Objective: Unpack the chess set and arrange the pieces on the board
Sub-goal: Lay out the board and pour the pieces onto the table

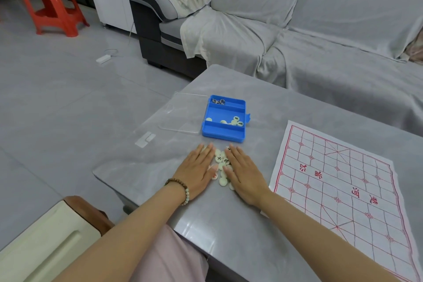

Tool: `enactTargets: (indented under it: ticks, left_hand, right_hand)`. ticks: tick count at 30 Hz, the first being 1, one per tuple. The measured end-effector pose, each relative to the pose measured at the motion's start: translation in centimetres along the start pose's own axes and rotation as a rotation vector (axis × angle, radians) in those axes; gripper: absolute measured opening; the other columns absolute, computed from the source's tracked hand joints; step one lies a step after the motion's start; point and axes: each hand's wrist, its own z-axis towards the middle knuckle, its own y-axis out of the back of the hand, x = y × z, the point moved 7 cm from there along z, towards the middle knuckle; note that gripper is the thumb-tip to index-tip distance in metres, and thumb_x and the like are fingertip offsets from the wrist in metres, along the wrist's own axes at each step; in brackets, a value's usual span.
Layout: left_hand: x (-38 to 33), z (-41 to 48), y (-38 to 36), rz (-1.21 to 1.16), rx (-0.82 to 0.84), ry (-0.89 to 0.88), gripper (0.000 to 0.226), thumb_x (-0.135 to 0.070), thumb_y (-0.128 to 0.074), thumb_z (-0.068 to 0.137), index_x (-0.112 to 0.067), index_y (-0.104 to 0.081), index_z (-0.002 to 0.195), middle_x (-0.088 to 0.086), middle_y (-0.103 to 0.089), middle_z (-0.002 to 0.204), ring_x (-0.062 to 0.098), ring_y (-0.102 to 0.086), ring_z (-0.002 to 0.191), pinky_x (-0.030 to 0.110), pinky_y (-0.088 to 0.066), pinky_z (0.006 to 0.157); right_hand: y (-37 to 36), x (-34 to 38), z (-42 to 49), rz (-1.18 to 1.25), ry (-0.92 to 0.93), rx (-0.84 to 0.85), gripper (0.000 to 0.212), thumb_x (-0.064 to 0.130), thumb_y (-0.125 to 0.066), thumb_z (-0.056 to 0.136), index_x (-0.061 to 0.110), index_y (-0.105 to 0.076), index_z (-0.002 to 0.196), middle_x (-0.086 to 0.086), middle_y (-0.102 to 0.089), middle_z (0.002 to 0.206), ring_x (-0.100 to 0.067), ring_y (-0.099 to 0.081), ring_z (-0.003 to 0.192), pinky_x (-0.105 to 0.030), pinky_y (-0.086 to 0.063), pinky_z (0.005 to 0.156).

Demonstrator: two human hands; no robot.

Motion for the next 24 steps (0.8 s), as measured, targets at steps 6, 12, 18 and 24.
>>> enactTargets:
  ticks: [6,12,18,24]
  left_hand:
    - [0.5,0.9,3.7,-0.226,-0.153,-0.049,0.059,-0.046,-0.01,0.093,-0.022,-0.013,0.147,-0.008,-0.012,0.154,0.0,-0.003,0.139,0.019,-0.002,0.113]
    - [3.4,7.6,6.7,-0.199,-0.258,0.084,0.05,-0.037,-0.016,0.099,-0.019,-0.022,0.145,-0.002,-0.023,0.152,0.014,-0.014,0.142,0.03,-0.007,0.116]
    - [5.5,9.1,3.6,0.027,-0.258,0.207,0.078,-0.051,0.014,0.081,-0.021,-0.015,0.147,-0.006,-0.021,0.153,0.011,-0.013,0.141,0.029,-0.005,0.114]
    - [5.7,9.4,3.7,0.012,-0.306,0.201,0.081,-0.049,0.017,0.078,-0.022,-0.019,0.146,-0.008,-0.025,0.151,0.01,-0.017,0.14,0.027,-0.006,0.113]
  right_hand:
    - [3.1,-1.0,2.4,0.188,0.017,-0.14,0.054,0.044,-0.024,0.097,0.02,-0.03,0.145,0.004,-0.027,0.152,-0.009,-0.02,0.141,-0.022,-0.009,0.114]
    - [8.0,-2.6,9.6,0.149,-0.05,-0.198,0.044,0.04,-0.04,0.097,0.013,-0.046,0.131,-0.002,-0.047,0.134,-0.018,-0.046,0.12,-0.03,-0.038,0.097]
    - [5.7,-3.3,14.8,-0.25,-0.106,-0.034,0.06,0.059,-0.029,0.093,0.013,-0.043,0.129,-0.006,-0.045,0.129,-0.024,-0.044,0.118,-0.035,-0.039,0.094]
    - [4.2,-2.7,15.4,-0.213,-0.029,-0.058,0.041,0.051,-0.028,0.096,0.014,-0.047,0.1,-0.004,-0.051,0.097,-0.026,-0.05,0.093,-0.034,-0.038,0.071]
